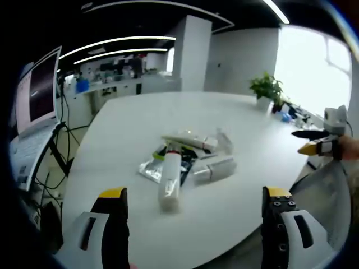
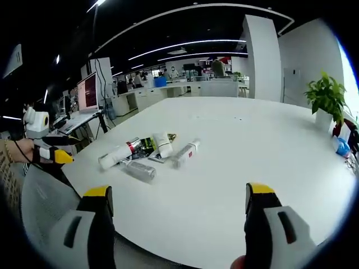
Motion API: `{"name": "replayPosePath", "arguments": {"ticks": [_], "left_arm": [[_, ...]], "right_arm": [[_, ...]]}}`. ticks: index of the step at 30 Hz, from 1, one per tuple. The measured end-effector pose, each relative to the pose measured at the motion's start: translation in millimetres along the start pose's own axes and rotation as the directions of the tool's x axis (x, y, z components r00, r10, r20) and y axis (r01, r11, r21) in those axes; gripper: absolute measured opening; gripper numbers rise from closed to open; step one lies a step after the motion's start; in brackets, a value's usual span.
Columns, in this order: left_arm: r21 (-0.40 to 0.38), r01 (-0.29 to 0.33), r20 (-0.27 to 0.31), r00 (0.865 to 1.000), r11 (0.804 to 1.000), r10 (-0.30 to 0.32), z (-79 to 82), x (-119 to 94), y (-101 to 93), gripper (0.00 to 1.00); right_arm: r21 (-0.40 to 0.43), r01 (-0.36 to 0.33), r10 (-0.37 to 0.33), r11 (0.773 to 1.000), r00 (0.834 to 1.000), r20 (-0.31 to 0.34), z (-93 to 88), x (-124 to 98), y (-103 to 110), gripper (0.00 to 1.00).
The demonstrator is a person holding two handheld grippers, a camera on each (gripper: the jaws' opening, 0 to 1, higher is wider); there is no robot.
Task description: Arrange the skincare products in the storage area until every visible bottle or jar stands upright without overlapping.
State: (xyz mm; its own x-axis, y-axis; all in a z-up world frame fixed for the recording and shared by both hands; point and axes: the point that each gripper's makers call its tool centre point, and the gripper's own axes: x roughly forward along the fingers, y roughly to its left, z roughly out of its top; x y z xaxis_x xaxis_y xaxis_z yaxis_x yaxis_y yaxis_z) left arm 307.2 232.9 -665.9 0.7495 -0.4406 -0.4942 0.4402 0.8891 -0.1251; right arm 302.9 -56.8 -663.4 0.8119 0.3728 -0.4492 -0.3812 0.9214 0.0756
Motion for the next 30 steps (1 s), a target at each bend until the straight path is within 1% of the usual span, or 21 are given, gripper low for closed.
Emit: {"name": "replayPosePath", "arguments": {"ticks": [12,30], "left_arm": [[-0.001,0.005,-0.003,1.000,1.000,-0.005,-0.4,0.3,-0.9,0.97],[-0.004,0.008,-0.011,1.000,1.000,-0.008,-2.1,1.4,-0.2,0.97]], "right_arm": [[0.000,-0.001,0.001,1.000,1.000,-0.016,-2.9,0.9,-0.2,0.98],[-0.006,-0.014,0.014,1.000,0.998,-0.056,-9.2,4.2,2.2,0.98]]}}
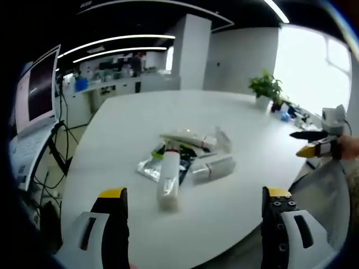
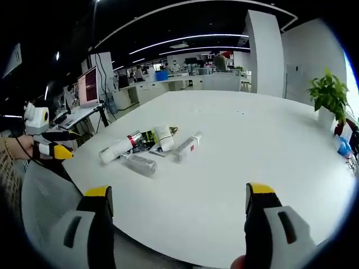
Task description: Arrange the skincare products in the storage area until every visible bottle or jar stands upright without overlapping.
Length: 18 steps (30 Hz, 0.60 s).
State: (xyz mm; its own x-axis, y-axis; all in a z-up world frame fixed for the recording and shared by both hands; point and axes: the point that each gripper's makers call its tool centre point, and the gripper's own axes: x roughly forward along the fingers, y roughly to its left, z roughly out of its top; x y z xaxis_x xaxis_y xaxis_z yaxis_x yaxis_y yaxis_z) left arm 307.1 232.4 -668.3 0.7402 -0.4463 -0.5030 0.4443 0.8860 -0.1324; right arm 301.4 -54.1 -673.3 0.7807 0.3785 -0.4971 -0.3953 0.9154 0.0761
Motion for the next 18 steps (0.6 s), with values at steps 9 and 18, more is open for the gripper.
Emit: {"name": "replayPosePath", "arguments": {"ticks": [9,18], "left_arm": [[-0.009,0.008,0.000,1.000,1.000,-0.008,-0.1,-0.1,-0.6,0.97],[-0.015,0.006,0.006,1.000,1.000,-0.006,1.2,-0.7,0.7,0.97]], "right_arm": [[-0.017,-0.007,0.007,1.000,1.000,-0.014,1.5,-0.4,3.1,0.97],[-0.037,-0.021,0.019,0.999,0.999,-0.050,2.7,11.3,-2.4,0.98]]}}
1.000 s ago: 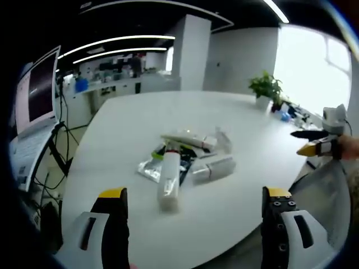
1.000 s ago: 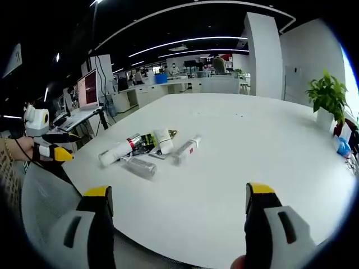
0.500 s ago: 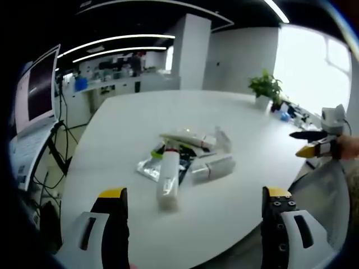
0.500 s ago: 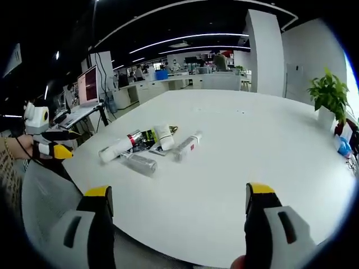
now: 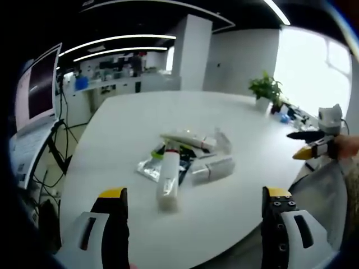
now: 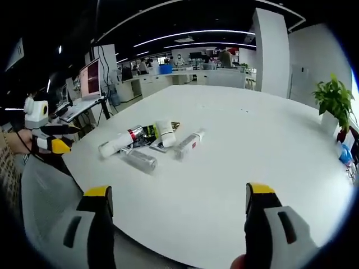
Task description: Arrange the skincare products in the storage area until every visible bottle or jar stands upright without overlapping.
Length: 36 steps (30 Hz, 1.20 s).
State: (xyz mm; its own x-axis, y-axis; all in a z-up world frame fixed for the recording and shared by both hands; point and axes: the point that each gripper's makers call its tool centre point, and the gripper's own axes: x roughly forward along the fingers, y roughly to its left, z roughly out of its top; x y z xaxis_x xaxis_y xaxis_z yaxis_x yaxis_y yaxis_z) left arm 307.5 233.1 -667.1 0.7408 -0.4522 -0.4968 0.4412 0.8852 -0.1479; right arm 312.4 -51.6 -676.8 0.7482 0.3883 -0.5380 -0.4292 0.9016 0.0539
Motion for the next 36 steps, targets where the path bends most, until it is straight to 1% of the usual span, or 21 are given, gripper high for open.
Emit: {"name": "replayPosePath", "arguments": {"ticks": [8,16,17,23,29,32,36], "left_arm": [[-0.005,-0.003,0.000,1.000,1.000,0.003,-0.3,0.4,2.0,0.97],[0.017,-0.002,-0.013,1.000,1.000,0.002,-2.6,1.4,1.1,0.97],[0.016,0.000,-0.013,1.000,1.000,0.000,-2.7,1.5,1.1,0.97],[0.009,0.005,-0.014,1.000,1.000,-0.005,-3.0,1.4,0.7,0.97],[0.008,0.010,-0.016,1.000,1.000,-0.010,-3.3,1.1,0.2,0.97],[0.002,0.011,-0.016,1.000,1.000,-0.011,-3.5,1.5,0.6,0.97],[-0.005,0.006,-0.017,1.000,1.000,-0.006,-3.7,1.7,2.0,0.97]], "right_arm": [[-0.028,-0.026,0.025,0.999,1.000,-0.017,13.2,11.6,-2.2,0.94],[-0.042,-0.042,0.041,0.998,0.999,-0.016,33.1,26.1,-5.3,0.91],[-0.040,-0.049,0.048,0.998,0.998,-0.027,35.5,29.7,-4.9,0.90],[-0.043,-0.073,0.071,0.996,0.996,-0.047,51.6,46.7,-3.5,0.87],[-0.063,-0.085,0.083,0.994,0.996,-0.039,68.1,61.0,-4.9,0.86],[-0.077,-0.093,0.090,0.993,0.995,-0.042,73.9,67.7,-5.5,0.85],[-0.104,-0.116,0.110,0.988,0.992,-0.062,78.4,78.3,-3.2,0.84]]}}
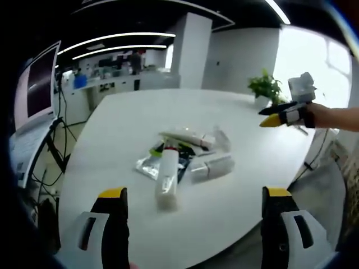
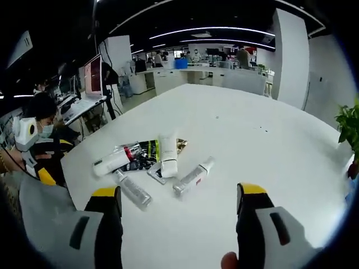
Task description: Arrange the skincare products in the storage area until every visible bottle or jar stands upright without overlapping.
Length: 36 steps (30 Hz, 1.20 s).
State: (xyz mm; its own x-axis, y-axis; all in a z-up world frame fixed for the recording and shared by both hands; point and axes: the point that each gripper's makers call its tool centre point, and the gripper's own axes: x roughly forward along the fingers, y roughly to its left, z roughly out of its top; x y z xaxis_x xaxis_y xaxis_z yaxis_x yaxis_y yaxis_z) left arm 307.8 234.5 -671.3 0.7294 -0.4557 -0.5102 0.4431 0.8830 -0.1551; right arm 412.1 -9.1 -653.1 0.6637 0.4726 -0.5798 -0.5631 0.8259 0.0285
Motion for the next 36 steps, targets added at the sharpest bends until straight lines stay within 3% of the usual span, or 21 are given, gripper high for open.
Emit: {"name": "replayPosePath", "arguments": {"ticks": [7,21,36], "left_arm": [[-0.009,0.004,-0.003,1.000,1.000,-0.004,-0.4,0.2,-0.1,0.97],[-0.026,0.001,-0.016,1.000,1.000,-0.002,-3.7,1.9,2.6,0.97],[-0.041,0.002,-0.023,1.000,0.999,-0.003,-5.5,2.9,3.5,0.97]], "right_arm": [[-0.090,-0.052,0.049,0.995,0.998,-0.032,15.6,22.5,7.8,0.83],[-0.142,-0.101,0.097,0.985,0.995,-0.038,42.3,62.5,5.4,0.79],[-0.181,-0.146,0.129,0.973,0.986,-0.104,42.5,107.6,11.5,0.73]]}}
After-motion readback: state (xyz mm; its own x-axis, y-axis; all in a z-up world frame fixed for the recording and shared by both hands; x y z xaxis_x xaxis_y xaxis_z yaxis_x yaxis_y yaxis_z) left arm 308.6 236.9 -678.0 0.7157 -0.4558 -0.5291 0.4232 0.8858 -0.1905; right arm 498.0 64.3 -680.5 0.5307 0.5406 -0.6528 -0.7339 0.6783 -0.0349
